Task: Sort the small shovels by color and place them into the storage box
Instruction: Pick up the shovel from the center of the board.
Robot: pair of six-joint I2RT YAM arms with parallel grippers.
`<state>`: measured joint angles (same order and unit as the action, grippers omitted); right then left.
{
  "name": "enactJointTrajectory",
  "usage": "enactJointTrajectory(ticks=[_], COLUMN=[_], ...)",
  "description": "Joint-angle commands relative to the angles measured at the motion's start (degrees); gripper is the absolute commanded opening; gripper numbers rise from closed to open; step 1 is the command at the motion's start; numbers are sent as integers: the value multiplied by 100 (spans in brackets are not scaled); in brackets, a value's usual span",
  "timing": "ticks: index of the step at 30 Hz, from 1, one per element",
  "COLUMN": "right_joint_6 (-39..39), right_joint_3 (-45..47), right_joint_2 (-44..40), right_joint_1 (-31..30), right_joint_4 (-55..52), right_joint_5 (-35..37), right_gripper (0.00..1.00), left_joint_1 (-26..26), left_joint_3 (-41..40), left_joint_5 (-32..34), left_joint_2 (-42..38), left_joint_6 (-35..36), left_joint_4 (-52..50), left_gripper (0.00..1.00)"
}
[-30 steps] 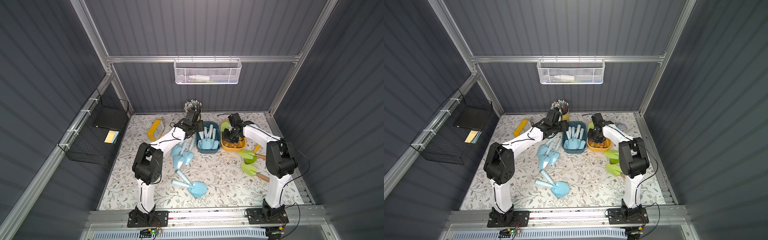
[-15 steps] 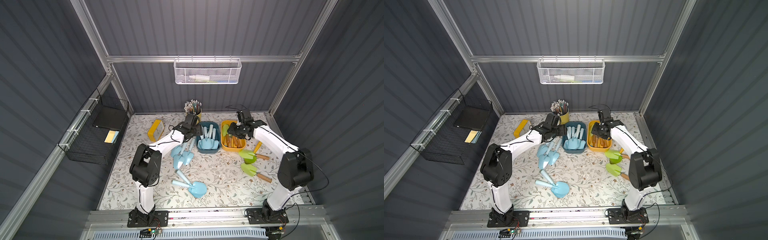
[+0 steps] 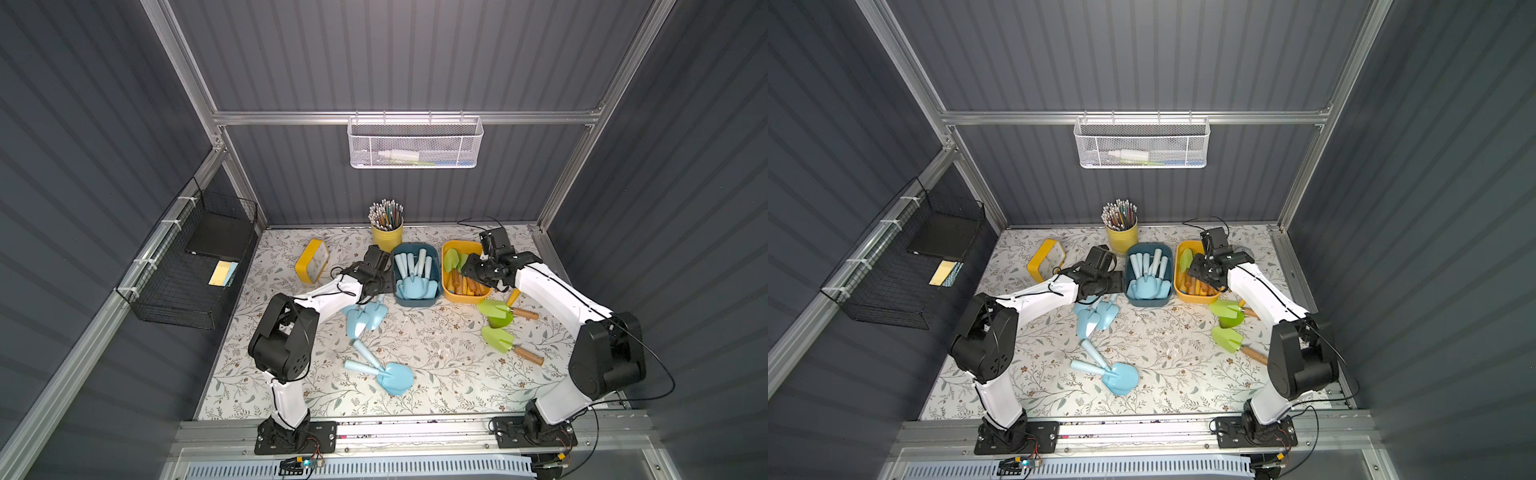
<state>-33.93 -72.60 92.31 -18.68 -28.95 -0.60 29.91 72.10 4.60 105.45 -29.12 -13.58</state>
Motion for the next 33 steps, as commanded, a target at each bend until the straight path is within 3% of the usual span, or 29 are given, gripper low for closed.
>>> enactJointTrajectory(ticks=[1, 21, 24, 29, 33], right_joint_6=[-88, -104, -116, -82, -39], right_joint_3=[96, 433, 495, 607, 649], right_joint_2=[-27, -178, -198, -231, -223], right_joint_1=[21, 22, 22, 31, 40], right_joint_4=[124, 312, 331, 361, 428], right_joint_5=[-79, -107, -114, -80, -116], right_gripper=[52, 52, 52, 52, 52], left_joint_1=[-34, -37, -29, -31, -29], left_joint_3=[-108, -205, -210, -231, -17], left_joint_5=[63, 119, 189, 328, 510], left_joint_2=[10, 778, 922, 892, 617], left_joint_6=[16, 256, 267, 191, 2], left_joint_4=[-31, 312, 315, 206, -18], left_gripper=[66, 48, 39, 9, 0])
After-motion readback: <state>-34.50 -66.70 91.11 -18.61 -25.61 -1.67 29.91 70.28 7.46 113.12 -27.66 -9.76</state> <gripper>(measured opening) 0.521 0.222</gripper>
